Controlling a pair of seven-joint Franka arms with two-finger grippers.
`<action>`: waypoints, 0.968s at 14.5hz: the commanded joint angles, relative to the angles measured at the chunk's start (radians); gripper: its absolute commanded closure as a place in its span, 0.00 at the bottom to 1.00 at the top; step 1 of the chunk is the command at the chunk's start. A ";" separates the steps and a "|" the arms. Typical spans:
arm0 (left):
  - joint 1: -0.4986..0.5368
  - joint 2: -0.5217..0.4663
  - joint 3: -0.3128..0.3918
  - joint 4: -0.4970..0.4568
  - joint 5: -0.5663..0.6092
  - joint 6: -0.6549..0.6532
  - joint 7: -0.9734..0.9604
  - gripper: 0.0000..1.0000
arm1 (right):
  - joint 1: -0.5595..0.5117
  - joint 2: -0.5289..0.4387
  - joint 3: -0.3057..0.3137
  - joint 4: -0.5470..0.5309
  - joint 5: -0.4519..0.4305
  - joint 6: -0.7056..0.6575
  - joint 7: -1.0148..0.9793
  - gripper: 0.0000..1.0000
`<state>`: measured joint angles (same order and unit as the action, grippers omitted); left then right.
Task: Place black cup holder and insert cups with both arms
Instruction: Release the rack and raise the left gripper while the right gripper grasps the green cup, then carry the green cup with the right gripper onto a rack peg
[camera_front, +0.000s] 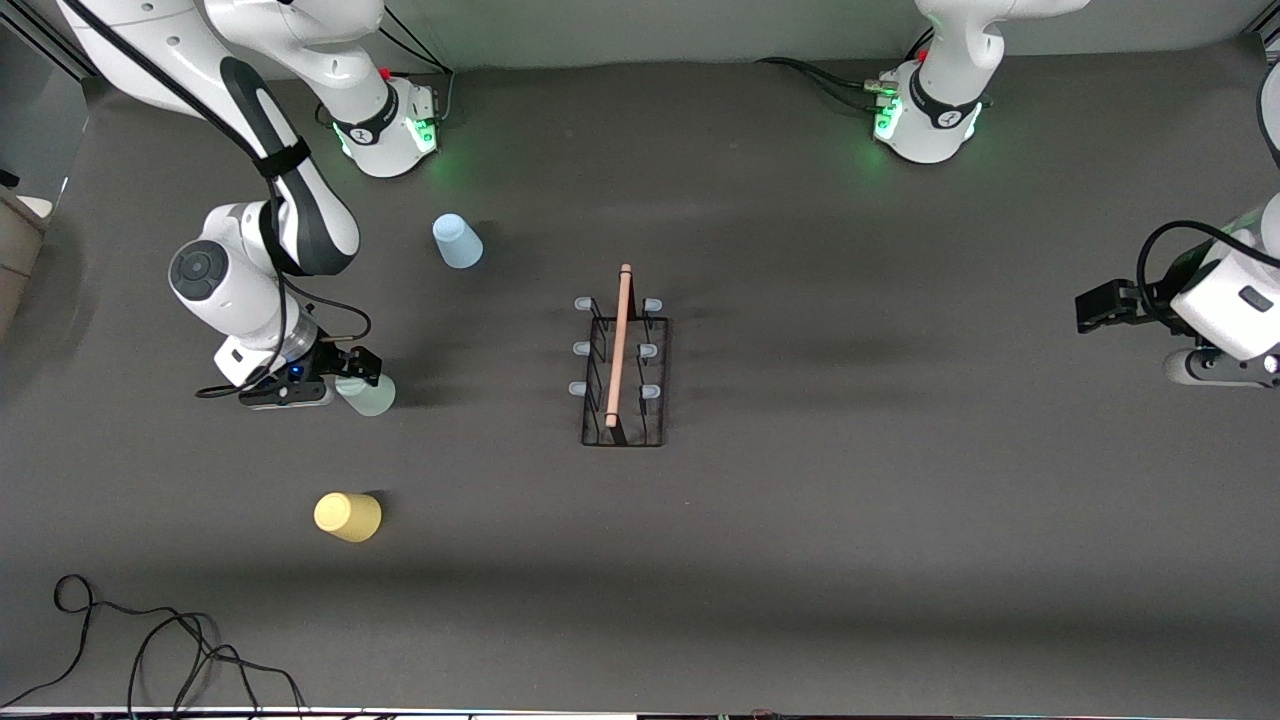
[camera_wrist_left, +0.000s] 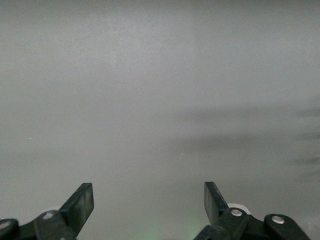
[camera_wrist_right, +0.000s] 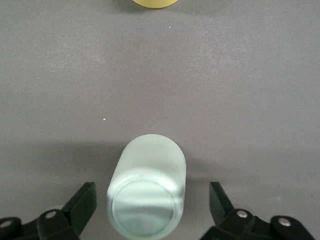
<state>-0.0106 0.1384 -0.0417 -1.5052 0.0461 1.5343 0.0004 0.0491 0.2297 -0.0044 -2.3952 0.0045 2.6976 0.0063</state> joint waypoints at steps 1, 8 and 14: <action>-0.002 -0.036 0.003 -0.041 -0.015 0.009 -0.002 0.01 | 0.008 0.042 -0.002 0.004 -0.006 0.047 0.012 0.14; -0.002 -0.040 0.005 -0.044 -0.017 0.004 -0.002 0.01 | 0.023 -0.134 0.003 0.085 -0.006 -0.233 0.023 0.66; -0.002 -0.040 0.003 -0.046 -0.017 0.003 -0.002 0.01 | 0.142 -0.219 0.007 0.454 -0.006 -0.836 0.157 0.66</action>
<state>-0.0105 0.1318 -0.0412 -1.5180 0.0412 1.5338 0.0004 0.1227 -0.0130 0.0042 -2.0416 0.0049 1.9701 0.0592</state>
